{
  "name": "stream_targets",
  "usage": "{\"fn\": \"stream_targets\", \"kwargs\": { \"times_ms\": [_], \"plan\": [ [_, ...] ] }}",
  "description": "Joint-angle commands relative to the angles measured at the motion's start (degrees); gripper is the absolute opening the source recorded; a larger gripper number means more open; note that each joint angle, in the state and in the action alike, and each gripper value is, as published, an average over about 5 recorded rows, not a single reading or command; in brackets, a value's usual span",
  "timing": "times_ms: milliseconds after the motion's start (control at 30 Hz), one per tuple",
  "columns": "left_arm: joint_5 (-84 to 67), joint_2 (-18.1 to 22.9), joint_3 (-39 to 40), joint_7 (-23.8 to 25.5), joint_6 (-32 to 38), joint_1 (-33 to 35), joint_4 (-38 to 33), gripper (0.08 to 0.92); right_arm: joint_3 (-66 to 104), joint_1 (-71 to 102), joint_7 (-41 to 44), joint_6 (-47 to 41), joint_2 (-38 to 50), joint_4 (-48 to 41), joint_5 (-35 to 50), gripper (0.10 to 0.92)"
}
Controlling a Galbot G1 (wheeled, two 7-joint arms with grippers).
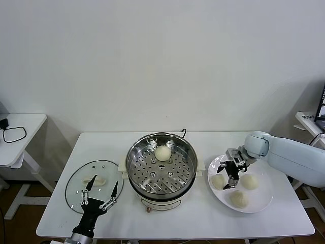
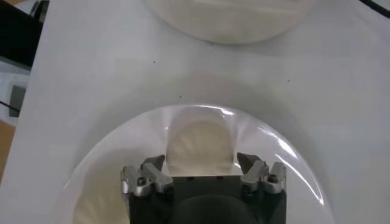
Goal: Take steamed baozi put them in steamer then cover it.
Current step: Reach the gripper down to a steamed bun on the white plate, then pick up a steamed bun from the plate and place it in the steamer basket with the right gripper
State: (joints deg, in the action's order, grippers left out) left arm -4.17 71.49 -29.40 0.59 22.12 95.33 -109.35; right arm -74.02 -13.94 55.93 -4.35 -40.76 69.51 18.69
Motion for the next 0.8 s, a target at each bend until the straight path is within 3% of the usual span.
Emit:
{"fn": "stream_targets", "kwargs": {
  "times_ms": [33,200,367,600,800],
  "plan": [
    [0.0,0.0,0.0,0.0,-0.1,0.0,-0.1,0.823,-1.3,-2.4,0.0,0.0,0.7,1.9,0.3,0.706],
    [0.0,0.0,0.1,-0.1,0.0,-0.1,-0.4,0.823,-3.1,-8.1,3.7,0.3,2.5,4.7,0.1,0.692],
    [0.0,-0.3,0.3,0.0,0.0,-0.1,-0.7,0.823,-5.4,-21.4,13.8,1.4,1.9,6.5,-1.9,0.677],
    [0.1,-0.6,0.9,0.0,0.0,-0.3,-0.9,0.823,-12.9,-39.2,22.1,0.7,-6.2,6.7,4.3,0.670],
    [0.1,-1.3,1.0,0.1,0.1,-0.6,-0.8,0.823,-14.9,-44.2,18.9,-3.4,-15.0,9.8,15.5,0.670]
  ]
}}
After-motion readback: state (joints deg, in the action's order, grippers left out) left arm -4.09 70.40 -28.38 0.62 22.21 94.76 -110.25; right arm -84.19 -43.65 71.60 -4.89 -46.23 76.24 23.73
